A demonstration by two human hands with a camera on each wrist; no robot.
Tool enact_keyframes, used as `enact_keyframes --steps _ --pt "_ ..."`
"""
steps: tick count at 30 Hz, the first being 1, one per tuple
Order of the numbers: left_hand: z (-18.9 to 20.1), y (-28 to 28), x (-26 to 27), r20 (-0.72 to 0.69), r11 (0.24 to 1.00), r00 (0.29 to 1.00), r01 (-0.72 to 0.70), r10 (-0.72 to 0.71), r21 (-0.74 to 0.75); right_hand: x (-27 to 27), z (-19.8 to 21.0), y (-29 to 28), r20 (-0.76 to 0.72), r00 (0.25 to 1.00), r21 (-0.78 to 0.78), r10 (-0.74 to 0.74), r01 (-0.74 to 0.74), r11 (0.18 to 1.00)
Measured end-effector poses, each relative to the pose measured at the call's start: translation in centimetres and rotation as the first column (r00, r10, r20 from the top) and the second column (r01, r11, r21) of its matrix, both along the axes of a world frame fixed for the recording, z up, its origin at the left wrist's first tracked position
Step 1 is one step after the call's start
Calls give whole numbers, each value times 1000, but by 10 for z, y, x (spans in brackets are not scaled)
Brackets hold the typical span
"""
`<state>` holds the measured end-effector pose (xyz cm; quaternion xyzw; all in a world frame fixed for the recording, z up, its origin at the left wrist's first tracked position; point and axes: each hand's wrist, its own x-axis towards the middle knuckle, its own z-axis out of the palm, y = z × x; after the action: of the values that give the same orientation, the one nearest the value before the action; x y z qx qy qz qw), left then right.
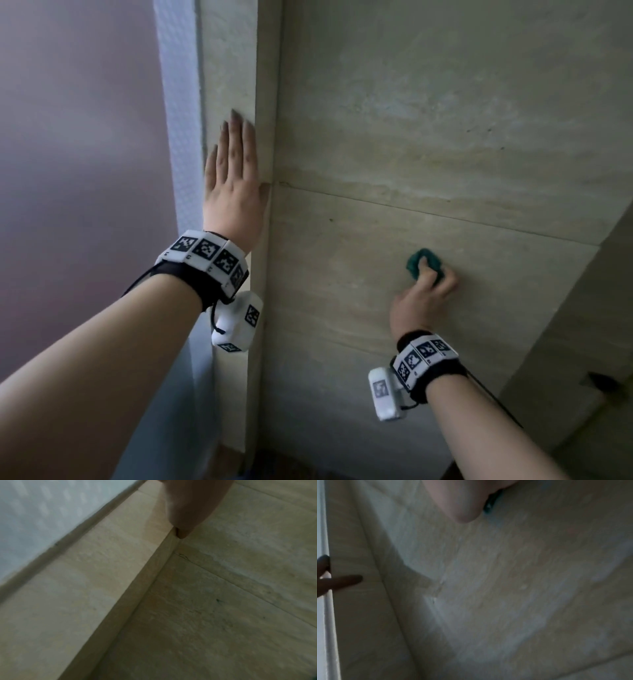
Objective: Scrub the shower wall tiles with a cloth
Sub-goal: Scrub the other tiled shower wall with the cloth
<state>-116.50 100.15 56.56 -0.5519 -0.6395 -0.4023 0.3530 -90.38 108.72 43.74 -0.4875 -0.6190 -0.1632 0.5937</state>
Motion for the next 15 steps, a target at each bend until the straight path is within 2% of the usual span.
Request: enact_keyframes --steps 1,3,6,9,10,11,13,15 --pt "0 1 -2 -11 1000 1000 11 -11 6 -14 -5 1 25 1000 26 -6 6 1000" --pt "0 2 -5 -30 1000 999 30 -30 8 -39 -19 3 228 974 90 -4 -17 996" --pt "-2 2 -7 -42 999 998 42 -41 19 -65 -38 -1 567 823 101 36 -112 989" --pt "-5 2 -8 -47 998 997 60 -59 29 -60 -35 -5 702 709 55 74 -157 986" --pt "-6 3 -8 -50 997 997 67 -65 29 -53 -26 -5 701 711 69 51 -138 988" --pt "-7 4 -9 -54 997 996 72 -70 27 -46 -13 -5 662 750 96 11 -99 990" --pt "-9 5 -11 -61 996 995 82 -80 34 -38 29 -2 450 891 157 -59 -14 987" --pt "-9 6 -13 -71 994 993 100 -97 47 -41 79 1 218 974 169 -61 24 985"
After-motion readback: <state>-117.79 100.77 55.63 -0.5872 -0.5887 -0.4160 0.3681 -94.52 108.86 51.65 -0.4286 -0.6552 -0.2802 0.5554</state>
